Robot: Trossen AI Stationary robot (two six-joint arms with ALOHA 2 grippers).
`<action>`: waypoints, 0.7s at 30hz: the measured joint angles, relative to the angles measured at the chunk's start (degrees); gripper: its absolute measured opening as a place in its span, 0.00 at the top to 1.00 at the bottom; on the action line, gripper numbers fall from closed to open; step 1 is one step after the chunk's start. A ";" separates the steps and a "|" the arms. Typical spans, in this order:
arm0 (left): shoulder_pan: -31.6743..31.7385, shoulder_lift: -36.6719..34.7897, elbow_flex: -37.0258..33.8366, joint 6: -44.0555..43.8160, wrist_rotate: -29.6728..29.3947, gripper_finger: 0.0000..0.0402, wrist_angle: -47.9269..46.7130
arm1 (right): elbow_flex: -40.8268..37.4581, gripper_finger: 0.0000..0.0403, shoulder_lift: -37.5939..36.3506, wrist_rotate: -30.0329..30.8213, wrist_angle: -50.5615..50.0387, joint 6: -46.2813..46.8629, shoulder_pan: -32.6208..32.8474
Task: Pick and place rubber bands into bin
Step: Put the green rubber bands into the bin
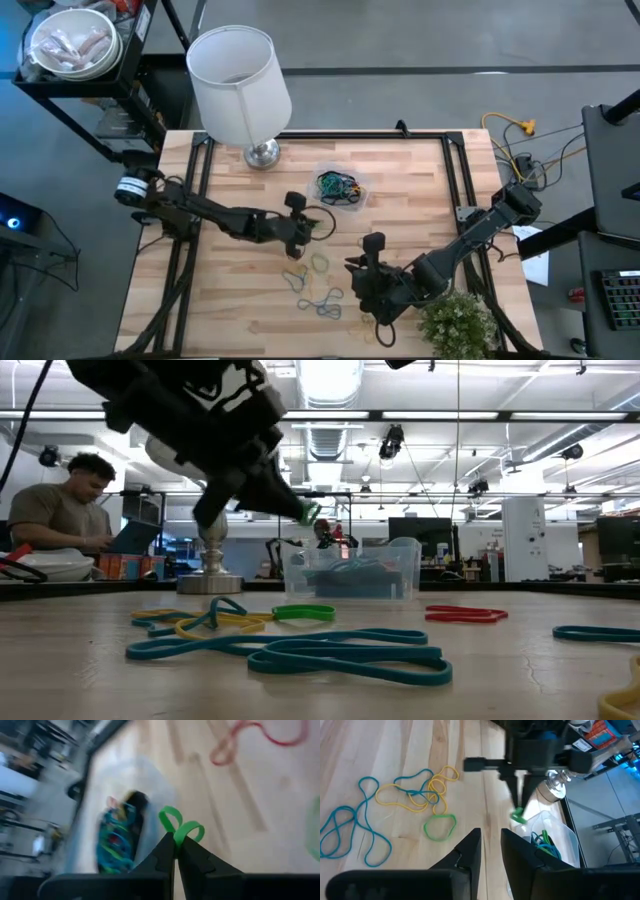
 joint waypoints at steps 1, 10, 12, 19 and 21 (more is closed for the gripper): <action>0.55 -0.17 0.00 1.28 -0.16 1.00 1.34 | 0.00 0.83 0.00 0.00 -0.01 0.02 0.00; 9.71 0.37 0.09 5.22 -0.37 1.00 11.64 | 0.00 0.82 0.00 -0.02 -0.05 -0.01 0.00; 11.93 0.37 0.09 4.87 0.45 1.00 12.81 | 0.00 0.82 0.00 -0.02 -0.07 -0.07 0.00; 18.31 1.02 0.95 -1.91 9.06 1.00 13.24 | 0.00 0.82 0.00 -0.02 -0.07 -0.13 0.00; 19.44 1.89 1.50 -3.20 12.55 1.00 12.78 | 0.00 0.82 0.00 -0.02 -0.05 -0.13 0.00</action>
